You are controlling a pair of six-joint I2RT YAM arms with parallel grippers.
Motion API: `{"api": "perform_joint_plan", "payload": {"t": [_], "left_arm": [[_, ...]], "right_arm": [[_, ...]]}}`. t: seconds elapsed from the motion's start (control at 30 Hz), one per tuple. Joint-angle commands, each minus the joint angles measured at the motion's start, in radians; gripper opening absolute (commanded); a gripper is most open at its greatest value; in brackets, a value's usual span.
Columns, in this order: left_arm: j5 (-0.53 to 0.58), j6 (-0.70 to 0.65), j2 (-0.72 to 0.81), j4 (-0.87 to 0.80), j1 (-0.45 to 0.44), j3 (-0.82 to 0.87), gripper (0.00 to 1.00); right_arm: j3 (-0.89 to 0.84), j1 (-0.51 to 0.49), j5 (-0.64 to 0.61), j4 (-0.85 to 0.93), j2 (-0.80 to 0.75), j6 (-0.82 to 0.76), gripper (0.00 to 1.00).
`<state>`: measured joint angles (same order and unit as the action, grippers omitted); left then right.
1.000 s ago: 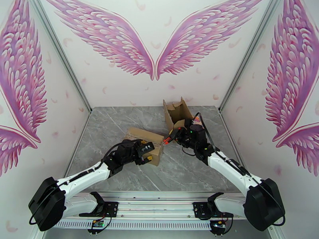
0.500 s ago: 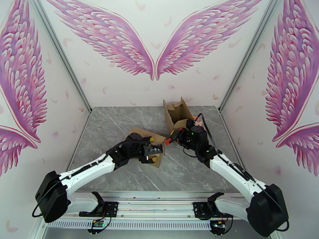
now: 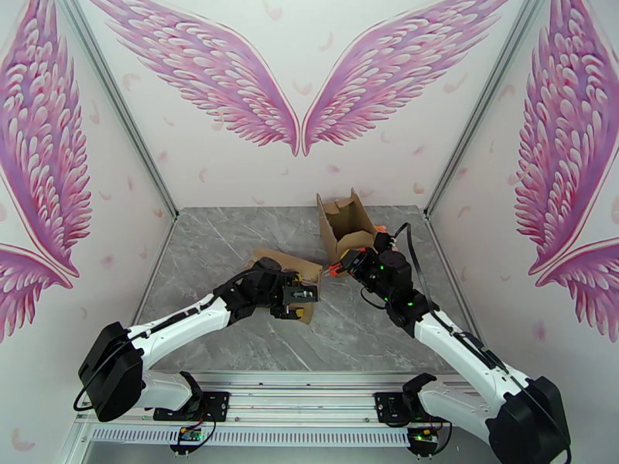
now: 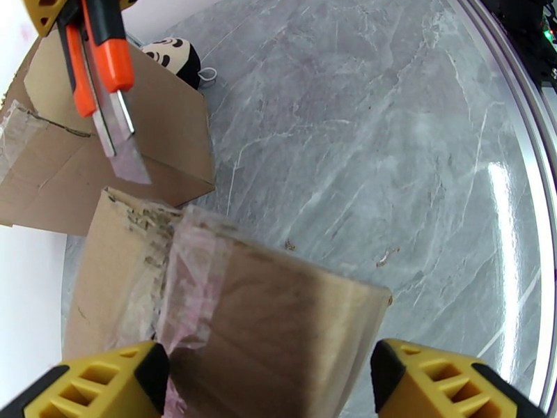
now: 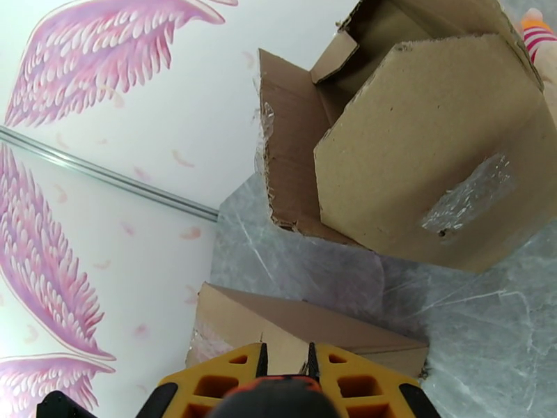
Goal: Unpack the express box
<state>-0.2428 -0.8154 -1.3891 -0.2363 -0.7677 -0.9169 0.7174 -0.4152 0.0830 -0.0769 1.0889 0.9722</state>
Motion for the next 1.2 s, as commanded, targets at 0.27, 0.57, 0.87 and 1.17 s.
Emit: {"api": "perform_joint_plan", "payload": {"t": [0.27, 0.57, 0.87, 1.17], "left_arm": [[0.032, 0.028, 0.03, 0.028, -0.025, 0.007, 0.81], [0.161, 0.065, 0.032, 0.141, -0.043, 0.04, 0.78], [0.217, 0.087, 0.025, 0.183, -0.048, 0.06, 0.77], [0.235, 0.076, 0.015, 0.182, -0.045, 0.063, 0.77]], "right_arm": [[0.006, 0.0, 0.016, -0.139, 0.097, 0.014, 0.0], [-0.015, -0.002, 0.07, -0.066, 0.089, 0.084, 0.0], [-0.03, -0.004, 0.116, 0.045, 0.038, 0.113, 0.0], [-0.067, 0.001, 0.23, 0.002, 0.076, 0.19, 0.0]]}}
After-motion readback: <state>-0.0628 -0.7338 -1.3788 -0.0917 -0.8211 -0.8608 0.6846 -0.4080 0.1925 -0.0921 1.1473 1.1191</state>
